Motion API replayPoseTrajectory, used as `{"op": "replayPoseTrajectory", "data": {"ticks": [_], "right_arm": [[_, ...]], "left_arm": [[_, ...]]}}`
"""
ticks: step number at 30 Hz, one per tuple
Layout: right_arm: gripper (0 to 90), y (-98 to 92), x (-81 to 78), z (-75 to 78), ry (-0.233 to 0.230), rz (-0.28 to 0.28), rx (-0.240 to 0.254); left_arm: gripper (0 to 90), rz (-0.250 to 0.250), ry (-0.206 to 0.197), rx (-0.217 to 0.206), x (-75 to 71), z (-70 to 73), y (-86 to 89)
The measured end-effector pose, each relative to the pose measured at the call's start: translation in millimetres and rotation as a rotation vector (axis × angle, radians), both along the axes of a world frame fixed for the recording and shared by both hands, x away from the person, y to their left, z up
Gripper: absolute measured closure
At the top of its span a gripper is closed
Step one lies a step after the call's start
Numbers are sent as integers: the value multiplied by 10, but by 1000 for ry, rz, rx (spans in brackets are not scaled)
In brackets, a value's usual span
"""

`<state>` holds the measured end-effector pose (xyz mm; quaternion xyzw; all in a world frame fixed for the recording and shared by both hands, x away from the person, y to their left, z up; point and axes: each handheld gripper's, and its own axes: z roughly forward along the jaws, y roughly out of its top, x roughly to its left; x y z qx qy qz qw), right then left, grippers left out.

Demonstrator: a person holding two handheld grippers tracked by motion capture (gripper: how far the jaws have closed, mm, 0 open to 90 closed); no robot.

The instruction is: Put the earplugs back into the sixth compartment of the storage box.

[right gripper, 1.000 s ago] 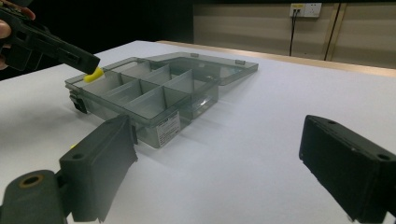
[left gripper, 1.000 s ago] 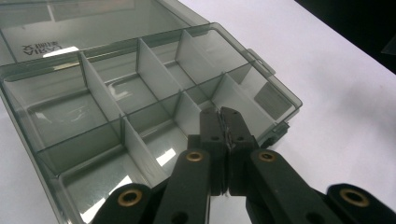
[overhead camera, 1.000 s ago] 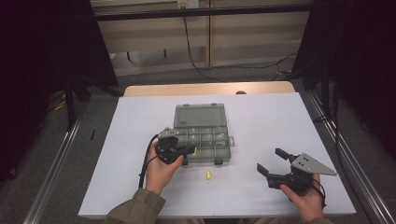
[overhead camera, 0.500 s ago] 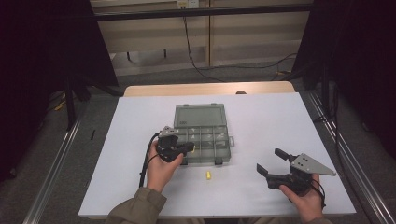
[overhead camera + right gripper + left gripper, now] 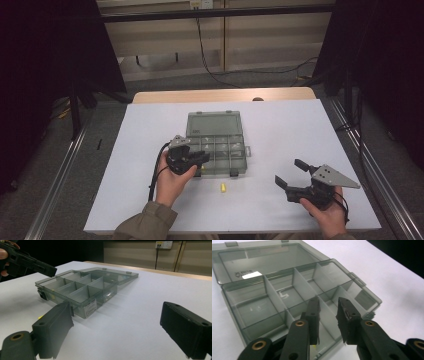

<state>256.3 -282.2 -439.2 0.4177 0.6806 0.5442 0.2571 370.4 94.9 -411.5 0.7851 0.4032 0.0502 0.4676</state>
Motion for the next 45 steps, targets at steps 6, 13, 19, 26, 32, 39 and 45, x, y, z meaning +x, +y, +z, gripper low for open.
{"op": "replayPoseTrajectory", "data": {"ticks": [6, 13, 19, 26, 32, 39, 45], "right_arm": [[99, -1, -2, 2, -2, 3, -2], [99, 6, -1, 1, 1, 0, 0], [100, -2, -3, 3, -1, 0, -1], [101, -3, -4, 4, -1, 1, 1], [101, -7, -3, 5, -2, -1, 3], [103, 3, -6, 5, -2, 3, 0], [104, 1, -6, 6, -1, 0, 4]], "left_arm": [[609, -50, 7, -7, -85, 35, -22], [503, -84, -8, -36, -184, 65, -10], [412, -128, -6, -41, -231, 59, -38], [279, -194, -4, -51, -284, 1, -108], [225, -229, 2, -51, -319, -26, -113], [199, -272, 22, -43, -367, -73, -104], [175, -284, 47, -32, -394, -106, -123]]}}
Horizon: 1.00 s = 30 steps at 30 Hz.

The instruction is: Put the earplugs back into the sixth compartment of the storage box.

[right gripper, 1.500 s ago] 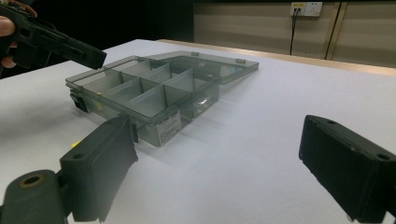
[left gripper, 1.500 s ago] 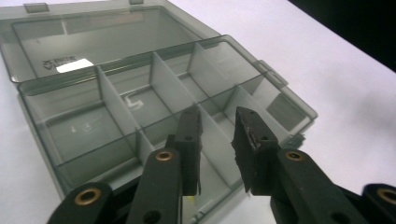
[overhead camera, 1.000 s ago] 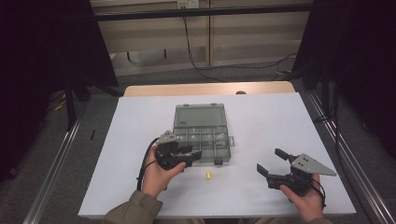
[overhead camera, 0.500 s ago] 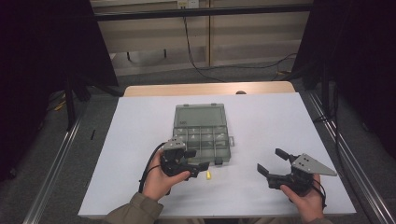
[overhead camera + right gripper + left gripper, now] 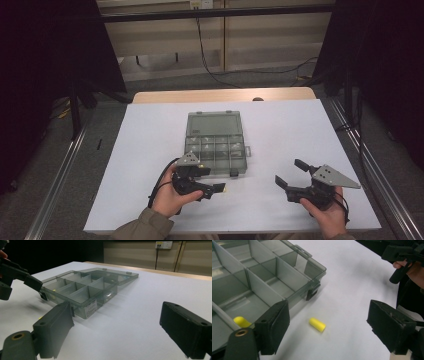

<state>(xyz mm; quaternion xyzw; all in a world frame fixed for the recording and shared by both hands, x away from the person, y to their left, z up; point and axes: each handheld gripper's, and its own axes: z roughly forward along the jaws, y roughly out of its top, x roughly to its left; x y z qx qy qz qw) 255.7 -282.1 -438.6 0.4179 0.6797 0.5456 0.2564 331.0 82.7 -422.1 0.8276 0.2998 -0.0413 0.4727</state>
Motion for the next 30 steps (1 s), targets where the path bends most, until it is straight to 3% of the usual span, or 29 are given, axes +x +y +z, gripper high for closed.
{"op": "replayPoseTrajectory", "data": {"ticks": [7, 23, 27, 30], "right_arm": [[105, -2, 0, 0, -1, 3, 0], [107, -3, -2, 4, -2, 0, -1], [107, 3, -4, 7, -4, 2, -1], [107, 1, -3, 7, -3, 1, -2]], "left_arm": [[172, -29, 4, 12, -35, -14, -63], [172, -17, 8, 25, -61, -106, -147], [229, -1, 14, 27, -55, -136, -142], [322, 5, 0, 43, -51, -167, -143]]}}
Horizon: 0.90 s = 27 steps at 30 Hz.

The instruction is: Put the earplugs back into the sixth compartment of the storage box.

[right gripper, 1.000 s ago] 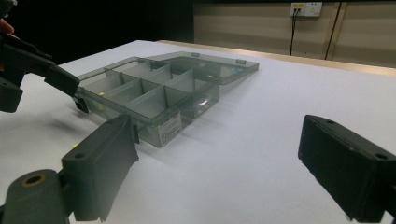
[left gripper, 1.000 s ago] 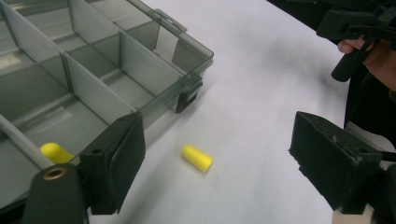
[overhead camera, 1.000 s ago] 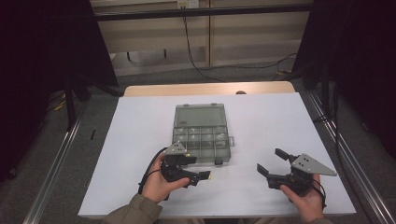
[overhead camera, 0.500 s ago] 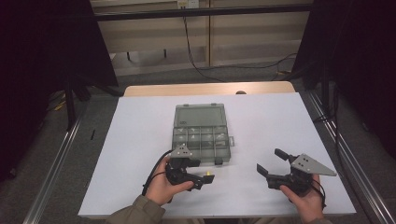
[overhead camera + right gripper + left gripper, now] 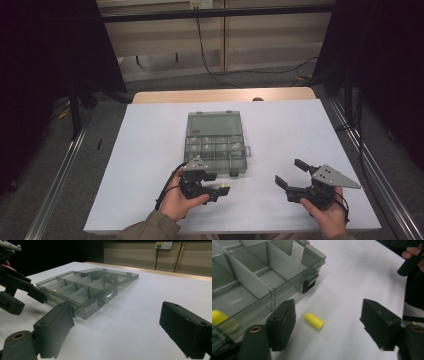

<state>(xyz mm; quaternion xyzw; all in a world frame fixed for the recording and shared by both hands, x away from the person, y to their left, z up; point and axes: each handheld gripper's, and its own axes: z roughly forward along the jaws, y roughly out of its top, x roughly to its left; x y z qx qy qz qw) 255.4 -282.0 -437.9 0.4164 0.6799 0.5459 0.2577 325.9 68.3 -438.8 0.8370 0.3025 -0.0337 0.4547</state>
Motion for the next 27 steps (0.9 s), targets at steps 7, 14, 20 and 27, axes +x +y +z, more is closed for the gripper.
{"op": "replayPoseTrajectory", "data": {"ticks": [7, 14, 20, 27], "right_arm": [[107, 5, 1, -2, 0, 1, -3], [107, 8, 3, -4, 0, 2, -5], [107, 14, 1, -4, -1, 2, -7], [107, 12, 2, -4, -1, 2, -7]], "left_arm": [[513, 20, -10, 30, 24, -43, -7], [593, 35, -17, 66, 34, -86, -45], [616, 32, -19, 96, 38, -130, -94], [650, 11, 5, 112, 12, -163, -141]]}}
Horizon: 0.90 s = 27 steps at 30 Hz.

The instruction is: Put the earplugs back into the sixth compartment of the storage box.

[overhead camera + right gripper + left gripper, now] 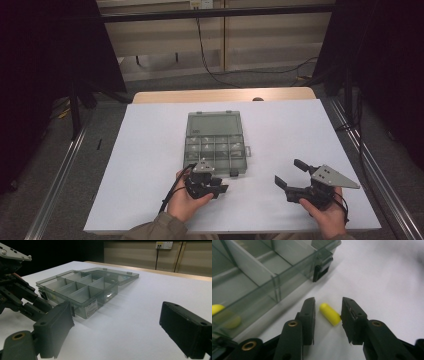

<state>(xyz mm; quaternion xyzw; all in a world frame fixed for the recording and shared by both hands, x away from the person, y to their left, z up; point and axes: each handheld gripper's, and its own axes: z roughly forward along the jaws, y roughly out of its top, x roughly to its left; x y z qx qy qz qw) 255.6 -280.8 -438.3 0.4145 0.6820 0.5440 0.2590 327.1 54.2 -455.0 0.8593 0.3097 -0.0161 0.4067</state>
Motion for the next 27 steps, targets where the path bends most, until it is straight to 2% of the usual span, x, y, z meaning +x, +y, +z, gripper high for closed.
{"op": "replayPoseTrajectory", "data": {"ticks": [6, 12, 17, 27], "right_arm": [[106, 1, -1, 0, 0, -1, 1], [107, 2, -2, 0, 1, -1, -3], [107, -1, 0, 0, -1, -2, -2], [106, 1, -1, 2, -3, 1, 0]], "left_arm": [[712, -4, -26, 31, -30, 8, -18], [788, -1, -1, 34, -48, 19, -36], [811, 7, 27, 18, -32, 42, -10], [822, 10, 34, -21, 9, 186, 70]]}}
